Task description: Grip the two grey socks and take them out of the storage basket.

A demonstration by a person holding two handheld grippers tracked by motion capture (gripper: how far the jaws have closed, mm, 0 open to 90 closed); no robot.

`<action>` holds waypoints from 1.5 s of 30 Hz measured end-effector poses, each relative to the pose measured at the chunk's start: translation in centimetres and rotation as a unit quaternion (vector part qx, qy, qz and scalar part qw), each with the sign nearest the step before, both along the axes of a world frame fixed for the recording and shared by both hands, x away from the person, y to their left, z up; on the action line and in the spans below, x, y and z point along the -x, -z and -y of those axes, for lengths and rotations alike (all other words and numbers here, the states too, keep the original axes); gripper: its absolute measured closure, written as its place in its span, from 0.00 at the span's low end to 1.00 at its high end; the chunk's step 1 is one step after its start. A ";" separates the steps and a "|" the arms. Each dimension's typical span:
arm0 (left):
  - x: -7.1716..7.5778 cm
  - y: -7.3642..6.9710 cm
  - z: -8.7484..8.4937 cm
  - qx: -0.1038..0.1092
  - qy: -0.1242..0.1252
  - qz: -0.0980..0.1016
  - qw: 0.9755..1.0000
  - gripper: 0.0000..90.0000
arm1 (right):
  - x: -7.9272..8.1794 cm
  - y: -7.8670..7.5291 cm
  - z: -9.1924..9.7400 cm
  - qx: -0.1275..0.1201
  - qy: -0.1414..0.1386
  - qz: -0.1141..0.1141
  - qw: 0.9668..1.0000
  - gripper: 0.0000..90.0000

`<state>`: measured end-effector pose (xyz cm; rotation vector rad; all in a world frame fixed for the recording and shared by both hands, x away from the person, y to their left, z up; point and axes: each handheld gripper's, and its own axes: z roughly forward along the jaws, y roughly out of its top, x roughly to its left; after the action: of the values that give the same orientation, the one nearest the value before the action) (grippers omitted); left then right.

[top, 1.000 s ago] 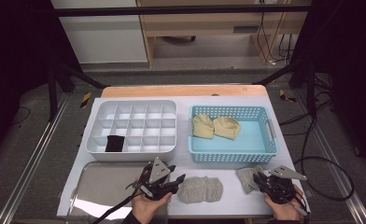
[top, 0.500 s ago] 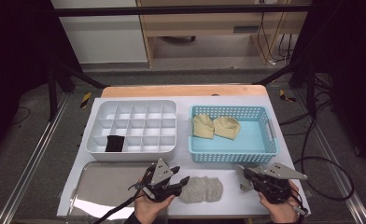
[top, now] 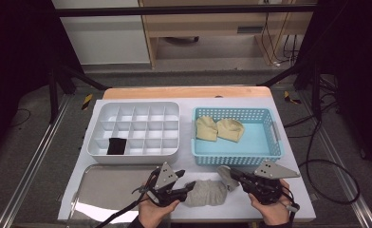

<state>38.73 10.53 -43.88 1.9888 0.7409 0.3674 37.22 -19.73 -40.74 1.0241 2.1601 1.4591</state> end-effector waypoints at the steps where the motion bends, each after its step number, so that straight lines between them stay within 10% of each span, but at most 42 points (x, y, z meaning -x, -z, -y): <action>1: 0.0 0.0 0.0 0.002 -0.001 0.000 1.000 0.51 | 0.0 -0.2 -0.1 -0.005 -0.003 0.001 1.000 0.99; 14: -0.6 0.4 2.0 -0.014 0.028 0.010 0.999 0.51 | -0.7 1.7 -1.4 -0.010 -0.042 -0.034 0.998 0.98; 25: -1.4 1.9 3.1 -0.021 0.064 -0.034 0.997 0.61 | -0.3 3.2 -0.7 -0.004 -0.054 -0.067 0.996 0.98; 45: -3.8 2.1 3.8 -0.020 0.031 -0.046 0.998 0.59 | 0.6 6.8 -1.8 -0.007 -0.105 -0.136 0.985 0.90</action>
<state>42.48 6.76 -45.96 2.0722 0.7326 0.2569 36.58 -17.97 -47.59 1.0817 2.5207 1.5005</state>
